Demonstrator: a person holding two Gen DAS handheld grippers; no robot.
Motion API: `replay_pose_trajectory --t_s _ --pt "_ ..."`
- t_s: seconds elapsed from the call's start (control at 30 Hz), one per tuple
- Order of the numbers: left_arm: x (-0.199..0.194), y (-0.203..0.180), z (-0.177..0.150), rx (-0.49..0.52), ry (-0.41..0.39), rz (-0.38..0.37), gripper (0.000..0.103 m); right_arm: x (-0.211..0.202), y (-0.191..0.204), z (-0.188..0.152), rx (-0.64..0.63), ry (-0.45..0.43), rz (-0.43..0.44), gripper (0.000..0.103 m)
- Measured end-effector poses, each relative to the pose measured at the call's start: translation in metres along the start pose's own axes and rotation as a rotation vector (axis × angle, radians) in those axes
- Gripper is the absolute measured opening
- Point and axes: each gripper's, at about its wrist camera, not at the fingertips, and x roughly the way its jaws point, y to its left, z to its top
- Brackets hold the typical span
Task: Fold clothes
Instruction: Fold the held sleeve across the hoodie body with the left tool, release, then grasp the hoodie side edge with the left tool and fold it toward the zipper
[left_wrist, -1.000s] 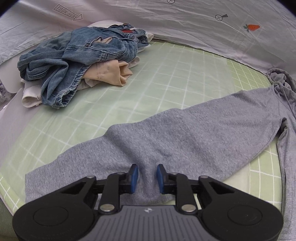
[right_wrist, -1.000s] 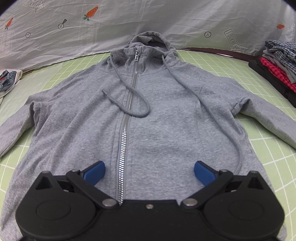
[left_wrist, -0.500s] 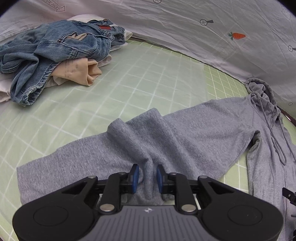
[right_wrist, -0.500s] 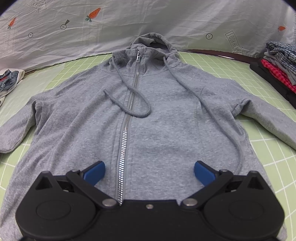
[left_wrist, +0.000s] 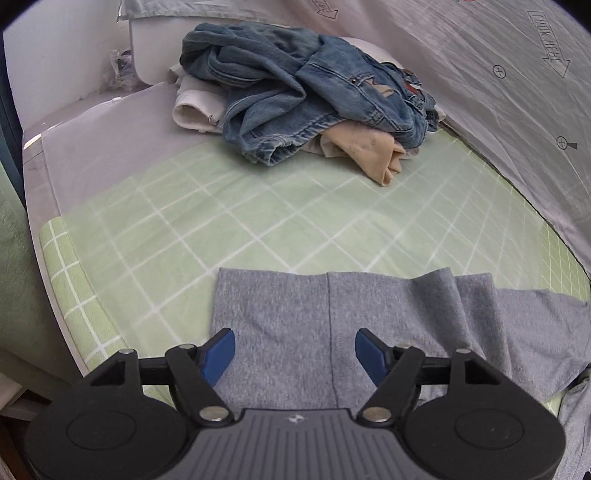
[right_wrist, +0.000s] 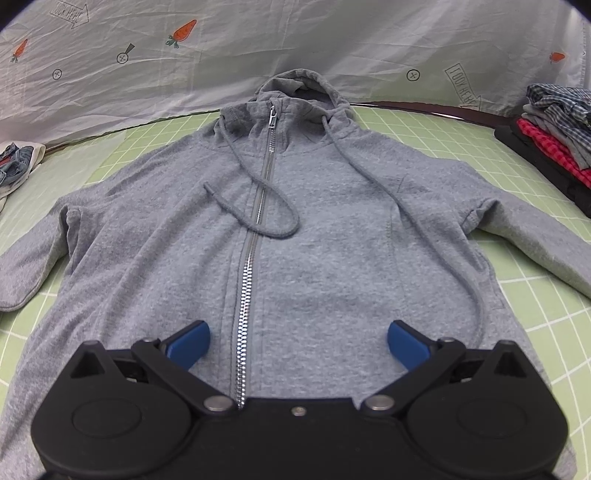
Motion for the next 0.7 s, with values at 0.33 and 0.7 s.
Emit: replay_pose_trajectory --t_s 0.33,0.7 --pt "0.006 -0.015 -0.011 0.084 -0.037 0.058 0.089 -0.001 0.000 -0.001 0.003 -0.007 -0.002 0.103" --pt "0.003 -0.020 -0.018 0.109 -0.086 0.127 0.069 -0.001 -0.001 0.000 -0.001 -0.001 0.001 0.103"
